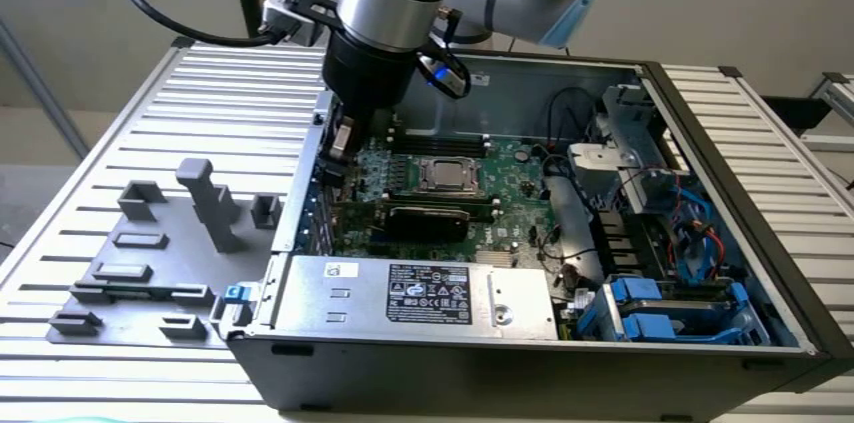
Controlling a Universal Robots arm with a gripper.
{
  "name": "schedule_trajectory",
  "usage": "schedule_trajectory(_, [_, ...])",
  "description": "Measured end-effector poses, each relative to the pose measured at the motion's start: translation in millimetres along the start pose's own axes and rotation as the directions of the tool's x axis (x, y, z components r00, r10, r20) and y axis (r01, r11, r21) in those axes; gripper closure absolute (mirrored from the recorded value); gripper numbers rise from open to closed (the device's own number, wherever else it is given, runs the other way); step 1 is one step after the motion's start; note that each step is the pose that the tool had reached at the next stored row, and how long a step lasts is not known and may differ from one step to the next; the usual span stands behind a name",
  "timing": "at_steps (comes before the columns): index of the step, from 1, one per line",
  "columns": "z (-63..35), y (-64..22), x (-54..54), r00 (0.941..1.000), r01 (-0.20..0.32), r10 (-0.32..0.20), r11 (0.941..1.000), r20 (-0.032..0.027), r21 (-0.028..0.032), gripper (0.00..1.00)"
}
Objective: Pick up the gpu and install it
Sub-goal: 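Press down on the gpu until it lock into place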
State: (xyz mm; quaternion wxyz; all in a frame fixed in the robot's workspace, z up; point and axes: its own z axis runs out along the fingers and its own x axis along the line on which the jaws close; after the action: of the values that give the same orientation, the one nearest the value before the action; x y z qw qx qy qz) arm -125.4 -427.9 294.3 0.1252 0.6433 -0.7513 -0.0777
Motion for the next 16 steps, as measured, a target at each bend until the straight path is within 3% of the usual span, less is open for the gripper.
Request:
schedule_trajectory(6, [1.3,0.6,-0.6,1.0000,-0.002,0.002,1.0000,0.0013,0.0056,0.89])
schedule_trajectory(10, [0.2,-1.1,-0.9,1.0000,-0.002,0.002,1.0000,0.0026,0.0060,0.89])
schedule_trajectory(16, [-9.1,-18.7,-3.1,1.0000,-0.002,0.002,1.0000,0.0006,0.0008,0.89])
